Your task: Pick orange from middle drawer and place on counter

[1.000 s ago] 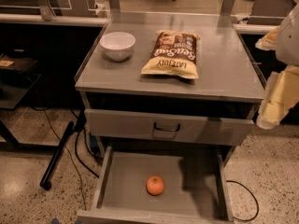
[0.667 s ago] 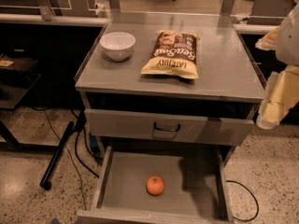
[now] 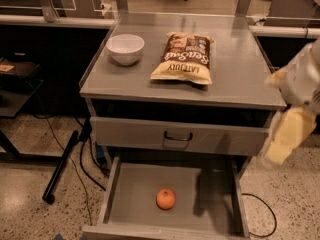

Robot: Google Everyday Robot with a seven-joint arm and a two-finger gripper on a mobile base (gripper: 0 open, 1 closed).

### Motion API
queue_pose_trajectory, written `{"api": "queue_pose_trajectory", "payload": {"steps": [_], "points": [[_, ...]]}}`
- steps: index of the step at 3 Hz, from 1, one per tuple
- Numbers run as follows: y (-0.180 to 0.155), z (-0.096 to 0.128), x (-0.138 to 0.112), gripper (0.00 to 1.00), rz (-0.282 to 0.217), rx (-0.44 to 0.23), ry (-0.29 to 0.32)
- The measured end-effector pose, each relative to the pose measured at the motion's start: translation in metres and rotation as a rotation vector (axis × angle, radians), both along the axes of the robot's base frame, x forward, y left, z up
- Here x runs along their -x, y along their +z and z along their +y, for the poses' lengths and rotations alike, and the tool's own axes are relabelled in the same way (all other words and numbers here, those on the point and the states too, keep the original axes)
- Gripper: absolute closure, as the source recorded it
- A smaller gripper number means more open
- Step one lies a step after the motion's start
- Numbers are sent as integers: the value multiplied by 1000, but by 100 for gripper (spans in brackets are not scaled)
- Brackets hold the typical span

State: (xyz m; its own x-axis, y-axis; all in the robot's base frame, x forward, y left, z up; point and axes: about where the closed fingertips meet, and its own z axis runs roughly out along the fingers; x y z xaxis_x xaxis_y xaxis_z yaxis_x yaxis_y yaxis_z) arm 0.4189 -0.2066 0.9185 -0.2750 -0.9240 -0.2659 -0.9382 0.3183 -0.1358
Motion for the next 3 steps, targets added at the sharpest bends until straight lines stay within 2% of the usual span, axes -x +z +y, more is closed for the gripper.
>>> {"api": "queue_pose_trajectory", "payload": {"steps": [1, 2, 3], "points": [[-73, 15, 26, 0, 112, -44, 13], [-73, 15, 26, 0, 112, -44, 13], [-106, 19, 31, 0, 139, -64, 13]]}}
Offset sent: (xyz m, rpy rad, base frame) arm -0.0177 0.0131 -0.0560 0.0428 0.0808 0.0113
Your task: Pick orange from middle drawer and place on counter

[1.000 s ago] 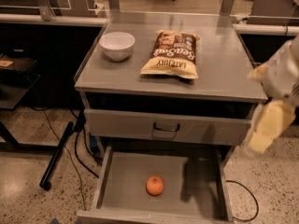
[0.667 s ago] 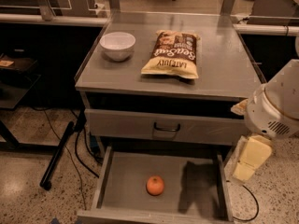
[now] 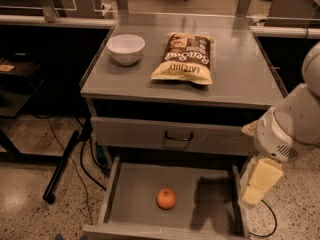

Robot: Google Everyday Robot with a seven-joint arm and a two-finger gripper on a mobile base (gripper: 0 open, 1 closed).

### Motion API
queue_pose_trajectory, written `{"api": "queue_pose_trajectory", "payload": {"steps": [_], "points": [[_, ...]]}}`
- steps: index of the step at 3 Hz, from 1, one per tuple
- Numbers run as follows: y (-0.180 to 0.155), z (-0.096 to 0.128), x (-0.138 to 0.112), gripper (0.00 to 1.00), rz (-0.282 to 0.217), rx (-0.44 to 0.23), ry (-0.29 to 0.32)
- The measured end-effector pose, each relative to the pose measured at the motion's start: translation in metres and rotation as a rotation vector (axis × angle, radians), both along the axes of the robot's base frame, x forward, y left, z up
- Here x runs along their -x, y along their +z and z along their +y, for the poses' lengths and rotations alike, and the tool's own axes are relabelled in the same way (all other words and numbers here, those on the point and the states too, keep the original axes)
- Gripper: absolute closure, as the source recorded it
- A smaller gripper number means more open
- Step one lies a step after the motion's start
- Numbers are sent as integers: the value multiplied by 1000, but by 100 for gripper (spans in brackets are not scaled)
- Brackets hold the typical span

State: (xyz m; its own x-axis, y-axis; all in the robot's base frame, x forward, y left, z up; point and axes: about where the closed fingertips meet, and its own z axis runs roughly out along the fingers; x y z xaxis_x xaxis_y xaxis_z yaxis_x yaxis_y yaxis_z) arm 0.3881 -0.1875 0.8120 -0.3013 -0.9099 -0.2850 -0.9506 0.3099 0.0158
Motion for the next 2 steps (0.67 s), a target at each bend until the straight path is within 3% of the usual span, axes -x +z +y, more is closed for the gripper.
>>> {"api": "queue_pose_trajectory", "payload": {"steps": [1, 2], "points": [[-90, 28, 0, 0, 66, -44, 38], [-91, 28, 0, 0, 67, -45, 37]]}}
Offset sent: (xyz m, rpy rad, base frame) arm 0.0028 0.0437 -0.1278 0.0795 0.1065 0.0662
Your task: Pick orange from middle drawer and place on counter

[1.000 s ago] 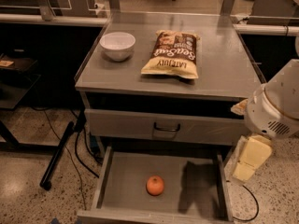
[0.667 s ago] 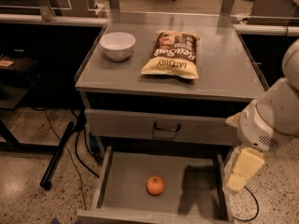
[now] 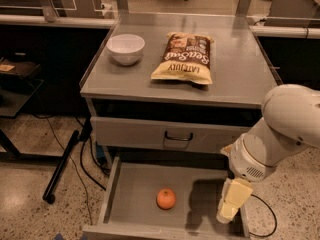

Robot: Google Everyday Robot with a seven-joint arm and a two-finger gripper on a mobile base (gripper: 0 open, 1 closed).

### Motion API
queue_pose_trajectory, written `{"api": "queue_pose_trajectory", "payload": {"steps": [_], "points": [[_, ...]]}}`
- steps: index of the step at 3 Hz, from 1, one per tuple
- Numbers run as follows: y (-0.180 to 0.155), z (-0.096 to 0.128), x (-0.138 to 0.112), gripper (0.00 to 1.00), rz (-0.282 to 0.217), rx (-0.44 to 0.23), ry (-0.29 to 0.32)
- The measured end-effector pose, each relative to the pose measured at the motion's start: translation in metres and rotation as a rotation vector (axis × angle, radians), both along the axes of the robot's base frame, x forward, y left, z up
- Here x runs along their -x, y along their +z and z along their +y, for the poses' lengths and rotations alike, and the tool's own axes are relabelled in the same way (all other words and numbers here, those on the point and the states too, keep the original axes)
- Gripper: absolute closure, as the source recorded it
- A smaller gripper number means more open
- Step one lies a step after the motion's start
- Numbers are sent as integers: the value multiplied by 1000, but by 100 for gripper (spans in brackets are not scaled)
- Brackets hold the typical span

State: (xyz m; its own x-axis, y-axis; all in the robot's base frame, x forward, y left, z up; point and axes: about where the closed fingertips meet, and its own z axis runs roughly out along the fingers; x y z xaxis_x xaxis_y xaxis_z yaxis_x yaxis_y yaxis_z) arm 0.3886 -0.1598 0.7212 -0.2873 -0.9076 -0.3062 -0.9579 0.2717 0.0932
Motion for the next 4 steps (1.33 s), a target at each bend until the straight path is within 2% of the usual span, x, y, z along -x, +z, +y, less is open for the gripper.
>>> {"api": "queue_pose_trajectory", "payload": {"steps": [1, 2, 3, 4], "points": [[-15, 7, 5, 0, -3, -29, -1], [-50, 23, 4, 0, 1, -101, -18], [-80, 38, -5, 0, -6, -126, -15], [-110, 51, -9, 0, 25, -165, -24]]}}
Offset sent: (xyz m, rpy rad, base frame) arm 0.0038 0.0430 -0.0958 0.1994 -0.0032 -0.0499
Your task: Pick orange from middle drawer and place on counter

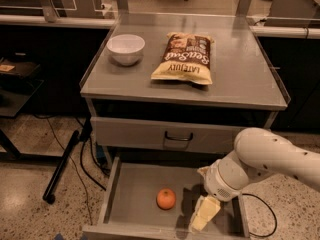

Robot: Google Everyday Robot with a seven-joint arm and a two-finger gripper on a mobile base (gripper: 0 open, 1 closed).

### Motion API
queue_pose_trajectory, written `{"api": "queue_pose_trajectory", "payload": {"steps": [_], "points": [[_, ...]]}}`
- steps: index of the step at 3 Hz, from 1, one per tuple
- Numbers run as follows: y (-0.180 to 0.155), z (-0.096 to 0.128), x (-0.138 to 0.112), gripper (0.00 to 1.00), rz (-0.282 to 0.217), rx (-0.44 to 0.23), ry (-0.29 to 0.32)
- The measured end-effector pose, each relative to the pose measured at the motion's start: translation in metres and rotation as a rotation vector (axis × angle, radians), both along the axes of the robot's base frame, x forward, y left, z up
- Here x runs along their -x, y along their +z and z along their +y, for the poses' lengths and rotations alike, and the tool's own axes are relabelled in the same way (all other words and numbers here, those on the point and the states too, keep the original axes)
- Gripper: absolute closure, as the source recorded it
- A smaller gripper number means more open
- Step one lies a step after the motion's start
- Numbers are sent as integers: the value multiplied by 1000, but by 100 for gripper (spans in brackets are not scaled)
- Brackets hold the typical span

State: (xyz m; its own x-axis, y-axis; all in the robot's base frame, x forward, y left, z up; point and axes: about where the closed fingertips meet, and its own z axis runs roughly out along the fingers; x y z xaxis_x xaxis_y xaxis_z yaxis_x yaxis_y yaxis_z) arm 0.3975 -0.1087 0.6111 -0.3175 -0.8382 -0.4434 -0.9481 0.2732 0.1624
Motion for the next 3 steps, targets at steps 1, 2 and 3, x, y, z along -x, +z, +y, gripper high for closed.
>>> {"api": "queue_pose_trajectory", "payload": {"steps": [1, 2, 3], "points": [[0, 0, 0, 0, 1, 0, 0], [-22, 11, -1, 0, -11, -17, -8], [-81, 33, -23, 0, -13, -80, -37]]}}
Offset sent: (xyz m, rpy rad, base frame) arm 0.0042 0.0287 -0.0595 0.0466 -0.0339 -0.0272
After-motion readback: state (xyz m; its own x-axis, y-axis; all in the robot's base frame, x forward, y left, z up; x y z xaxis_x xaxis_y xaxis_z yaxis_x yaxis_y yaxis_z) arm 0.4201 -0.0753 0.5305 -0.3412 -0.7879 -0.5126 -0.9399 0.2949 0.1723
